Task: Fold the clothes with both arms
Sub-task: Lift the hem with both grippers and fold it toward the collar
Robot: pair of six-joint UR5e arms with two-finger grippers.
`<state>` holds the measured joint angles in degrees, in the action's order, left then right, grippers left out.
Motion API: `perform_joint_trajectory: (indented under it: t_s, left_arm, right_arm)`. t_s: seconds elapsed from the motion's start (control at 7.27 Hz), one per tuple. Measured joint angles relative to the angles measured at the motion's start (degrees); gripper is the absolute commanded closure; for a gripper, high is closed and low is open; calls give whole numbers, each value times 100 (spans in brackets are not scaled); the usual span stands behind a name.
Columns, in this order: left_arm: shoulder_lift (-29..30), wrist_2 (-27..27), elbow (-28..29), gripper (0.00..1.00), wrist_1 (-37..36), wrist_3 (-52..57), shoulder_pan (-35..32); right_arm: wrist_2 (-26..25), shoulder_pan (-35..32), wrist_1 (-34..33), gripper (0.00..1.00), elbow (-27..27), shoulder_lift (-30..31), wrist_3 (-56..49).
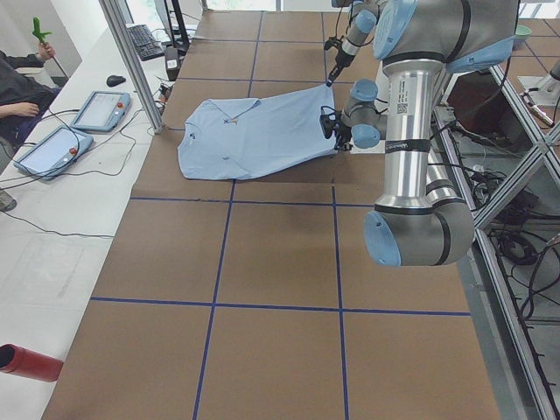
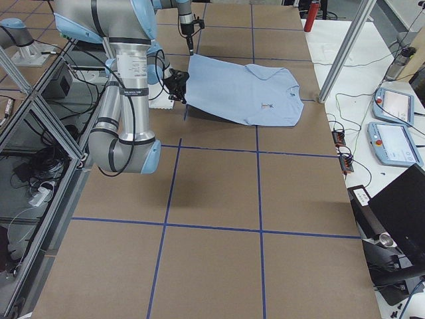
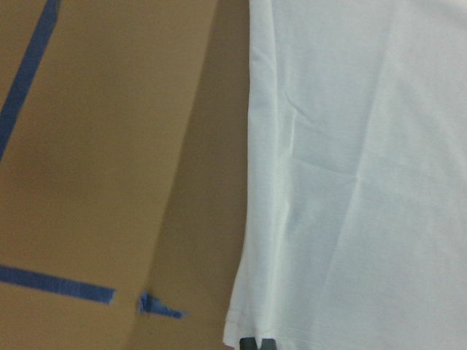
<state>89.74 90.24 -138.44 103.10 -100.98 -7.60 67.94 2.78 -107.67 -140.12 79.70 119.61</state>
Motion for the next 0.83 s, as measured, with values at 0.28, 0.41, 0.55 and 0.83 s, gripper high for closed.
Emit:
perform_joint_trajectory:
  t_s: [0.28, 0.41, 0.55, 0.83]
  left_arm:
    - [558, 418, -1137, 100, -1304, 9, -73]
    - [846, 702, -1414, 100, -1760, 89, -229]
    - [1086, 903, -1474, 100, -1991, 431, -543]
    - [1508, 1288, -1142, 100, -2183, 1521, -1552]
  right_arm:
    - [387, 37, -1174, 100, -1264, -140, -99]
    - [610, -154, -1375, 100, -1432, -292, -314]
    - [807, -487, -1453, 100, -1399, -544, -865]
    - [1441, -1684, -1458, 100, -831, -1166, -2096]
